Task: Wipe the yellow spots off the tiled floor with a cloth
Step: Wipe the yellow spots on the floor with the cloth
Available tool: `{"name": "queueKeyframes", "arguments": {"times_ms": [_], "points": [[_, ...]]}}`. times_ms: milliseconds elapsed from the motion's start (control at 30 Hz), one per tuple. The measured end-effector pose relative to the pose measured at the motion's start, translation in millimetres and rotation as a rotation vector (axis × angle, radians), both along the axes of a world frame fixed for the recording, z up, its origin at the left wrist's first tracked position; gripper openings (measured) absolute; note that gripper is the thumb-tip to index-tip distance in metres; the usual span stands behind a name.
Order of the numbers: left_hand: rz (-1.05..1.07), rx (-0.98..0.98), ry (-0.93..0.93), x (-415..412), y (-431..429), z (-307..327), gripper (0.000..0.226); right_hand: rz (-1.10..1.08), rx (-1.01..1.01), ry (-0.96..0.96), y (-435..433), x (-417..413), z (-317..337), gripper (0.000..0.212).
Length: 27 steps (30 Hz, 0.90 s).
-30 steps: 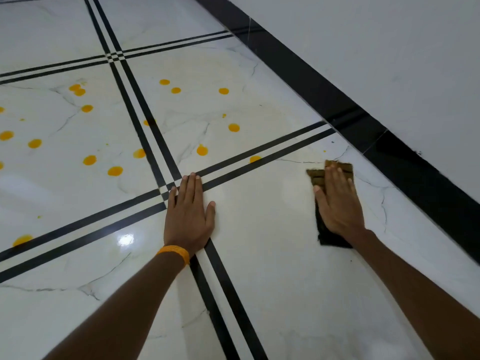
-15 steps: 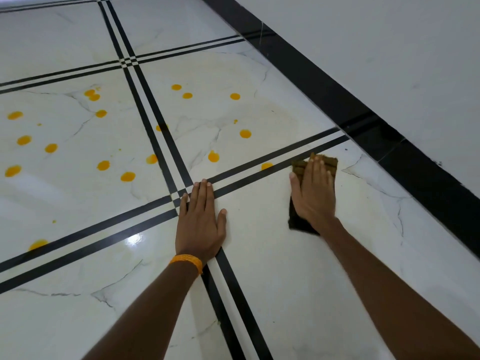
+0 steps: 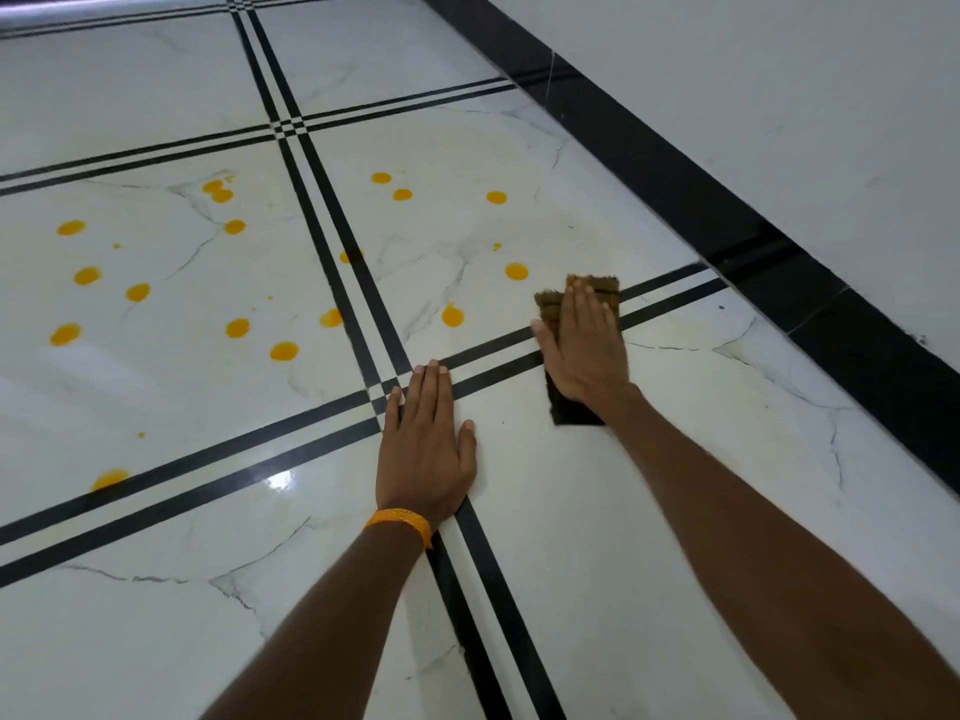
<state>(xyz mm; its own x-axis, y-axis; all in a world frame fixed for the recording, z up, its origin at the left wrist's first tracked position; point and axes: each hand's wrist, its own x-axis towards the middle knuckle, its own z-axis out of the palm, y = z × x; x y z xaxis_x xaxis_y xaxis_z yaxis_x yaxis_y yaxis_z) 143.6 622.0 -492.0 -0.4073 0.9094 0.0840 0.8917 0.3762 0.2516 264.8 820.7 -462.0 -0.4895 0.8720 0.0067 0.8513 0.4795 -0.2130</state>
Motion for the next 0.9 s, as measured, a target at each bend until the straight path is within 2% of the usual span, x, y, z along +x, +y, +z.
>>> {"name": "queueKeyframes", "arguments": {"times_ms": [67,133,167,233,300,400,433,467,533,600,633,700,767,800,867,900], "points": [[-0.009,-0.003,0.016,-0.6,0.7,-0.4,0.069,0.178,0.007,-0.015,-38.3,-21.3,-1.8,0.083],[-0.008,-0.002,0.024,-1.2,0.2,-1.3,0.069,0.409,-0.001,-0.052,-91.7,1.8,-6.9,0.076],[-0.009,-0.001,0.018,-1.2,0.2,-1.6,0.069,0.453,-0.017,-0.036,-104.2,24.9,-7.3,0.076],[-0.012,0.001,0.014,-0.7,0.3,-1.6,0.07,0.374,0.011,0.022,-89.4,62.9,-6.6,0.079],[-0.007,0.002,0.016,-0.7,-0.2,-0.6,0.07,0.17,0.021,-0.042,-44.1,79.0,-6.2,0.083],[-0.009,0.001,0.013,0.7,-1.0,0.6,0.07,-0.108,0.011,-0.036,-4.5,52.7,-1.5,0.086],[-0.011,-0.003,0.01,-0.4,-0.7,0.7,0.07,-0.112,0.023,-0.049,-18.8,38.4,-1.9,0.085],[-0.011,-0.008,0.009,-0.3,-0.8,1.6,0.07,-0.021,0.023,-0.034,-44.4,31.7,-3.0,0.084],[-0.014,-0.016,0.015,-1.8,-0.9,2.4,0.071,0.284,-0.013,-0.026,-112.7,46.9,-9.6,0.081],[-0.017,-0.024,0.004,-1.8,-1.8,3.8,0.071,0.443,-0.063,-0.02,-137.9,88.8,-7.0,0.079],[-0.023,-0.028,0.001,-1.0,-2.5,4.4,0.071,0.4,-0.041,-0.012,-125.9,106.0,-7.3,0.08],[-0.014,-0.02,0.01,0.0,-2.8,2.7,0.07,0.151,0.016,-0.026,-78.3,125.5,-8.9,0.084],[-0.011,-0.02,0.023,0.1,-0.9,1.0,0.069,-0.079,0.01,-0.029,-36.5,119.0,-6.7,0.09],[-0.011,-0.027,0.025,1.0,-1.4,1.0,0.069,-0.126,-0.003,-0.034,-35.0,105.9,-6.9,0.089],[-0.017,-0.038,0.025,-2.8,-0.3,-0.4,0.07,-0.063,-0.012,-0.038,-62.5,72.9,-11.5,0.084],[-0.017,-0.03,0.024,-0.1,-2.8,2.3,0.07,0.051,0.006,-0.019,-88.7,68.3,-12.3,0.083]]}}
